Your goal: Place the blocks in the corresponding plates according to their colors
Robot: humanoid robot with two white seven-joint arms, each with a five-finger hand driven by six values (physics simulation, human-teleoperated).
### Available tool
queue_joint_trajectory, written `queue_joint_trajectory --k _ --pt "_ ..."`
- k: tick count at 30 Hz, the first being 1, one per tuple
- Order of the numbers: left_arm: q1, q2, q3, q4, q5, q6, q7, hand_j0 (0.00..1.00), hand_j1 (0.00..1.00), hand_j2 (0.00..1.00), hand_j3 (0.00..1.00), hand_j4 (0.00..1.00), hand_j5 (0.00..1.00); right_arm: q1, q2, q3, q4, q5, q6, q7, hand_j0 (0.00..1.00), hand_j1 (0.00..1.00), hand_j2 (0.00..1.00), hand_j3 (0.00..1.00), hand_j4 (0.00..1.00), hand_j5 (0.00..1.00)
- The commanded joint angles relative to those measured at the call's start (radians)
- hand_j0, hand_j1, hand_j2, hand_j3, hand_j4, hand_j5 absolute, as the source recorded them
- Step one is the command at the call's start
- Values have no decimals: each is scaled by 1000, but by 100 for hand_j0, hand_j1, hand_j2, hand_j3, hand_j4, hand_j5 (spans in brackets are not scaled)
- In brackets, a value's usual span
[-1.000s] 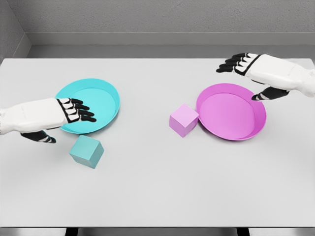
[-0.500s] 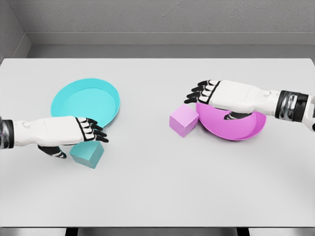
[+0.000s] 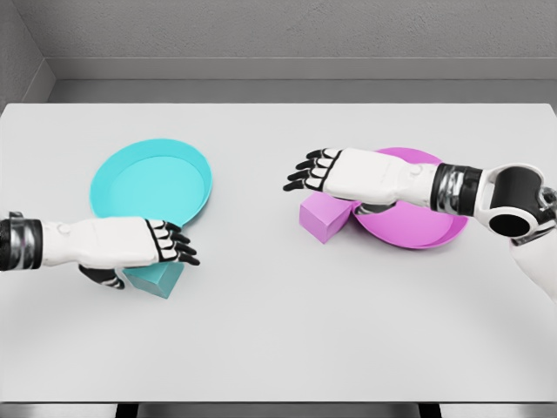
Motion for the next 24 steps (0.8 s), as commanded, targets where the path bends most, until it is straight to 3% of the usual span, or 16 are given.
queue_joint_trajectory --k 1,9,15,24 --pt "0 -9 -10 0 -16 2 0 100 100 100 100 100 100 -2 27 5 34 4 7 0 100 100 100 100 100 100" --pt "3 -9 -11 0 -26 2 0 100 100 100 100 100 100 5 47 23 44 6 6 0 100 100 100 100 100 100" --pt "0 -12 -10 8 -68 2 0 100 100 100 100 100 100 14 47 23 128 6 0 0 100 100 100 100 100 100" --pt "3 -14 -11 6 -88 2 0 100 100 100 100 100 100 15 61 23 160 6 0 0 100 100 100 100 100 100"
